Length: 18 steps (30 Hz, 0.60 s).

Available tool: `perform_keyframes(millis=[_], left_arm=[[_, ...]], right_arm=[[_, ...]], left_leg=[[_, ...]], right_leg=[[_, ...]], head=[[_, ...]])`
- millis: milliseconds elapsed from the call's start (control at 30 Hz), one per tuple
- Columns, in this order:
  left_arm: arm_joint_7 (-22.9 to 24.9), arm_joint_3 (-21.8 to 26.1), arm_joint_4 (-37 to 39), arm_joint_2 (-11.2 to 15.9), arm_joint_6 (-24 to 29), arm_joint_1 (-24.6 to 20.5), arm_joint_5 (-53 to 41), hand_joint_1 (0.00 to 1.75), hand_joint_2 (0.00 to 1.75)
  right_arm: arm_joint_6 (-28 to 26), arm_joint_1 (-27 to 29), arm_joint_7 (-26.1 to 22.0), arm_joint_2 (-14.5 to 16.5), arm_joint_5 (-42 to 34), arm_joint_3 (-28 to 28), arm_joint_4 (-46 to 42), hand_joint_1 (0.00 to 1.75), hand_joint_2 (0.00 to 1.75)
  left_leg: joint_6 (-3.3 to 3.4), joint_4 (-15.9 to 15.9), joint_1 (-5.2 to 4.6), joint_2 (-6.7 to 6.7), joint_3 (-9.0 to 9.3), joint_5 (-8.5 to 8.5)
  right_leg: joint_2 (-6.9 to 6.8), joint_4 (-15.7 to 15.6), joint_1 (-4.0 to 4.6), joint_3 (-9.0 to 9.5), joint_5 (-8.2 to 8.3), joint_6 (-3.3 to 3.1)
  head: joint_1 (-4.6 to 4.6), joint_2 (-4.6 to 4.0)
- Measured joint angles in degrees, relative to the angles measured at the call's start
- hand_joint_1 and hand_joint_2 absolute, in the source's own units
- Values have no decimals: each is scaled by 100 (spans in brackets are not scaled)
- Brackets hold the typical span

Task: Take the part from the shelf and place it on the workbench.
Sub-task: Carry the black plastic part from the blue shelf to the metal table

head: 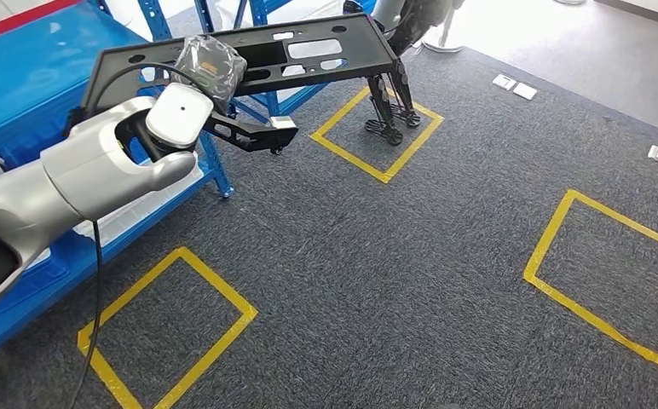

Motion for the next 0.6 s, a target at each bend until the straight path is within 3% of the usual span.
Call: perform_keyframes(millis=[33, 100, 133, 167, 233, 267, 333, 400, 467, 533, 600], left_arm=[[-12, 0, 8, -37, 7, 1, -2, 175, 175], [-34, 2, 21, -100, 38, -8, -1, 175, 175], [-43, 2, 30, -115, 62, -13, 8, 175, 175], [-52, 0, 39, -131, 93, -14, 27, 175, 175], [-61, -5, 70, -178, 171, 13, 91, 175, 175], [-64, -8, 88, -214, 211, 28, 124, 175, 175], [-82, -3, 123, -297, 312, 39, 199, 175, 175], [-181, 9, 151, -400, 504, 47, 351, 175, 175], [-369, 15, 160, -566, 761, 120, 513, 175, 175], [-508, 10, 103, -837, 970, 267, 528, 175, 175], [-526, -2, -35, -1147, 1084, 426, 444, 175, 175]], right_arm=[[0, 20, -1, -9, -9, -11, 0, 0, 175], [4, 30, -4, -30, -20, -36, 2, 0, 175], [7, 22, -7, -33, -21, -47, 3, 0, 175], [13, 9, -10, -34, -21, -53, 4, 0, 175], [27, 8, -13, -33, -21, -58, 3, 0, 175], [32, 19, -13, -31, -21, -60, 2, 0, 175], [33, 37, -20, -27, -23, -73, 2, 0, 175], [31, 34, -53, -25, -39, -94, 2, 0, 175], [31, 52, -99, -25, -78, -120, 2, 0, 175], [30, 126, -126, -29, -119, -151, 3, 0, 175], [28, 193, -154, -29, -140, -181, 3, 0, 175]], left_leg=[[-28, 1, 20, -80, 15, -28], [-44, 250, 48, -468, -102, -200], [-39, 552, 46, -672, -264, -348], [-30, 930, 29, -763, -481, -497], [-23, 1511, -4, -729, -874, -605], [-14, 1530, -11, -710, -949, -492], [10, 986, -7, -808, -800, -5], [31, 359, 23, -1116, -531, 299], [52, 135, 19, -1264, -405, 286], [100, 55, 4, -1165, -346, 287], [170, -3, 12, -1034, -282, 289]], right_leg=[[46, -36, -1, 22, 6, -31], [135, -109, -25, 85, 24, -107], [186, -131, -36, 112, 24, -141], [252, -135, -36, 127, 16, -172], [407, -121, -28, 152, -11, -203], [492, -107, -26, 167, -29, -202], [659, -49, -38, 193, -85, -173], [812, 33, -60, 174, -150, -115], [950, 55, -106, 139, -170, -35], [1019, 29, -138, 132, -169, 45], [771, 207, -128, 35, -280, 123]], head=[[-9, 0], [-34, 0], [-62, 0], [-90, 0], [-132, 0], [-151, 0], [-187, 0], [-187, 0], [-184, 0], [-209, 0], [-159, 0]])
